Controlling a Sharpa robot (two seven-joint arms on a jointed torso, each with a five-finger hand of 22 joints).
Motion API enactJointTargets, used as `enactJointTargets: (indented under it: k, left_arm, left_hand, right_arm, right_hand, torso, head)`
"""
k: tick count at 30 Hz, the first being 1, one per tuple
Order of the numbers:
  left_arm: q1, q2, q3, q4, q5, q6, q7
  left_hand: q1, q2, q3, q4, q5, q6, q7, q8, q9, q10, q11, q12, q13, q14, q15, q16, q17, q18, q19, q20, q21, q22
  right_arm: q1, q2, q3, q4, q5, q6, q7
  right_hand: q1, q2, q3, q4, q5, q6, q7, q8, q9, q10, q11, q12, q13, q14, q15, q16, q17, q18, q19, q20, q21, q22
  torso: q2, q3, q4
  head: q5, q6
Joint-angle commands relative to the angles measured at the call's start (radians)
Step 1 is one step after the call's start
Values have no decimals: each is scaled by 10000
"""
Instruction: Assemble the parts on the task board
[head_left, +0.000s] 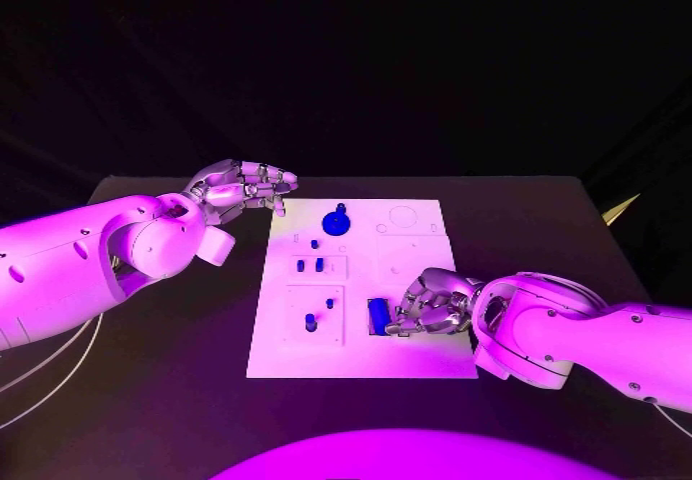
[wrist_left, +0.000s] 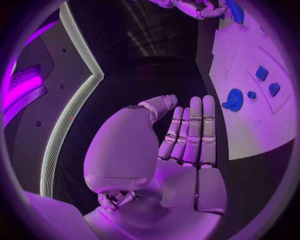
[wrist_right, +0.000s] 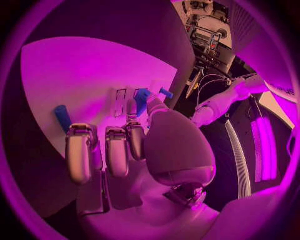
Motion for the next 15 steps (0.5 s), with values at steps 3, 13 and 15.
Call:
enactJointTargets:
  k: [3,13,15]
  left_arm:
    - [5,14,6,18,41,125,54]
    - [5,6,6,18,41,134,49]
    - [5,5,6,18,41,138,45]
  left_hand:
    - [-17,4,38,4,43,-75,313,26,15,-67,19,41,-12,-70,23,62,-11,142,38,49,-60,-12]
    - [-17,4,38,4,43,-75,313,26,15,-67,19,41,-12,-70,23,62,-11,142,38,49,-60,-12]
    - [-17,4,38,4,43,-75,313,26,15,-67,19,41,-12,-70,23,62,-11,142,38,49,-60,-12]
  right_arm:
    - [-14,184,1,-208,-96,142,-10]
    - [-71,449,1,-433,-137,198,-12]
    - [-75,467,1,-437,-140,256,-2]
  right_hand:
    - [46,64,81,69,56,17,6,-54,-19,239,-63,30,1333,943,-71,62,2146,-91,848,-95,50,2245]
    - [-15,89,99,160,49,35,8,-60,-29,239,-62,20,1331,943,-70,62,2147,-89,846,-94,39,2242]
    - [-28,59,90,177,43,35,10,-63,-32,240,-61,20,1332,943,-69,62,2147,-90,848,-94,46,2246]
  torso:
    - [2,1,7]
    - [0,2,-3]
    - [0,0,-2]
  head:
    - [0,-10]
    - [10,-31]
    - [10,-37]
